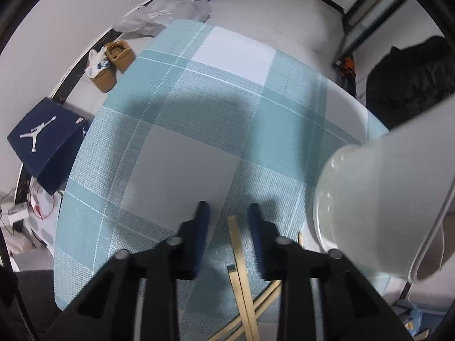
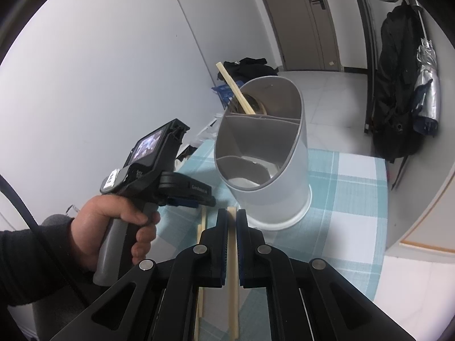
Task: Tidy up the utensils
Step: 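Carry the held chopsticks with both tools toward the white holder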
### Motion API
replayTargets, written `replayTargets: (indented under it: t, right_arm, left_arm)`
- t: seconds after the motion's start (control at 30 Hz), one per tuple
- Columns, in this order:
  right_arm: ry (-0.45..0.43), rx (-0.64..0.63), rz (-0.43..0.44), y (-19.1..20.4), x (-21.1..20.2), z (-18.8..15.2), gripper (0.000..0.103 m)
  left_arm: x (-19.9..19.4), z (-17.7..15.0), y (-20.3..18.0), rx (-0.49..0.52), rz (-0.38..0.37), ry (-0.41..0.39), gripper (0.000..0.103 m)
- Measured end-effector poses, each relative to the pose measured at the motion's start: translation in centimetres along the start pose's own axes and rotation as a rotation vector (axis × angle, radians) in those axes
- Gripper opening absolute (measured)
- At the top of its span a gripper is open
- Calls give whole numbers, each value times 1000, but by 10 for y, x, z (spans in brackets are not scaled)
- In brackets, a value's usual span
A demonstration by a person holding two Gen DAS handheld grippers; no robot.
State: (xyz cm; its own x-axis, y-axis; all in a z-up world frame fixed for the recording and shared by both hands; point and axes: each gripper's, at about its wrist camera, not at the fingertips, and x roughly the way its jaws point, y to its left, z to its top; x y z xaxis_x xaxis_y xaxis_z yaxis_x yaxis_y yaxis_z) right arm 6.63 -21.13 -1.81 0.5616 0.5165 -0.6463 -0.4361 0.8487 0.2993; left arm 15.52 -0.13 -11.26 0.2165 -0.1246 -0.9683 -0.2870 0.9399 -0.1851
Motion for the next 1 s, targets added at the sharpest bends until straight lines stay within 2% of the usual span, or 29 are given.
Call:
replayTargets:
  t: [0.1,0.33,0.53,0.63,0.77,0.87,1.0]
  right_arm:
    - [-2,-6,0,1,0,0,5]
    - [-8,-12,-5,2,-1,0,5]
    - [-17,-16,-18,4,-2,0,5]
    - [-31,-27,-16,7,-4,1,5]
    - [-58,-46,-31,12,-6,2,5]
    - [-89,-37,-34,14,-8,4,5]
    - [-123,-9,-52,16,-7,9,5]
  left_arm:
    - [2,2,3,-51,-29,5,4]
    - [2,5,8,-121,-72,-2,3]
    - [-13,6,12,-173,-127,-51,3]
    - [-29,4,15,-183,-168,-108,3]
    - [-60,-4,18,-168,-228,-233,3]
    - [-80,-13,18,-123,-266,-309,3]
    - [-102,-25,10,-27,-279,-411,3]
